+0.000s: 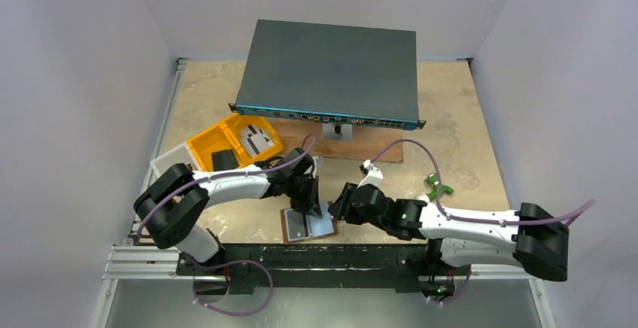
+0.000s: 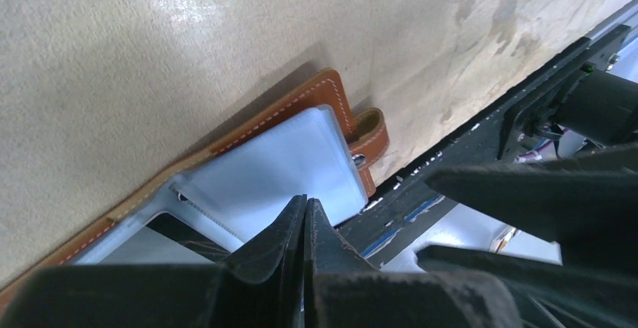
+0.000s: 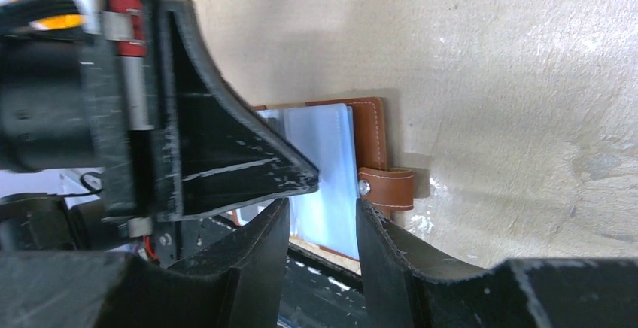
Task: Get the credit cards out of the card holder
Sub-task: Remove the credit card from the card holder.
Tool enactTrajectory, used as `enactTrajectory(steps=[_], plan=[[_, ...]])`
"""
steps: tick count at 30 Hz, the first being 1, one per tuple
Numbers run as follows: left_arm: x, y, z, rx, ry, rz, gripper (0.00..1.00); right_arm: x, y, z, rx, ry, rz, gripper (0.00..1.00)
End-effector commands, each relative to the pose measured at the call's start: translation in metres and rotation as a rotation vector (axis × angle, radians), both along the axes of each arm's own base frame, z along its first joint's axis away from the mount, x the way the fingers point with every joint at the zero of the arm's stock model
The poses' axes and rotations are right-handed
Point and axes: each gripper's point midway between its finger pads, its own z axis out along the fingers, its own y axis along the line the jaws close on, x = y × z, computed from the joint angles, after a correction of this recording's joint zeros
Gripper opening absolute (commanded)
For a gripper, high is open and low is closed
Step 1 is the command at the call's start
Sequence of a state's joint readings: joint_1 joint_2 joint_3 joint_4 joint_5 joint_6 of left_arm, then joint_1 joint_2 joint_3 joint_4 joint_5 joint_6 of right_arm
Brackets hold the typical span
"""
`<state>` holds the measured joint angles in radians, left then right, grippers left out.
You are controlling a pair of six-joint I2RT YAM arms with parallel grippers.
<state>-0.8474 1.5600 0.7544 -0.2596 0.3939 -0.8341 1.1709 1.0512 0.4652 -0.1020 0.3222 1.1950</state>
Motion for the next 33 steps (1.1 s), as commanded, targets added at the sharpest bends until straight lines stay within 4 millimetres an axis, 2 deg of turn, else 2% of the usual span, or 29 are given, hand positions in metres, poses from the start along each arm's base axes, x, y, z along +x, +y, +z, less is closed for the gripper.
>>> enactTrajectory(steps=[1, 10, 13, 15, 18, 21, 27, 33], plan=[[0.009, -0.006, 0.028, -0.049, -0.081, -0.002, 0.01, 0.005, 0.014, 0.010, 0.011, -0.016, 0.023, 0.38], [0.004, 0.013, 0.026, -0.010, -0.104, 0.026, 0.02, 0.008, 0.027, 0.016, 0.003, -0.038, 0.059, 0.37], [0.007, 0.032, 0.026, 0.040, -0.136, 0.071, 0.03, 0.006, 0.036, 0.019, 0.011, -0.043, 0.103, 0.37], [0.011, 0.049, 0.025, 0.089, -0.162, 0.115, 0.07, 0.003, 0.049, 0.020, 0.036, -0.051, 0.161, 0.37], [0.013, 0.073, 0.021, 0.153, -0.177, 0.165, 0.08, -0.002, 0.064, 0.012, 0.022, -0.034, 0.230, 0.37], [0.011, 0.086, 0.017, 0.166, -0.172, 0.200, 0.08, -0.004, 0.074, 0.004, 0.009, -0.021, 0.272, 0.37], [0.007, 0.095, 0.003, 0.198, -0.157, 0.216, 0.07, -0.009, 0.091, -0.007, 0.010, 0.002, 0.344, 0.37], [0.002, 0.099, -0.006, 0.205, -0.142, 0.226, 0.06, -0.011, 0.097, -0.016, 0.004, 0.019, 0.365, 0.37]])
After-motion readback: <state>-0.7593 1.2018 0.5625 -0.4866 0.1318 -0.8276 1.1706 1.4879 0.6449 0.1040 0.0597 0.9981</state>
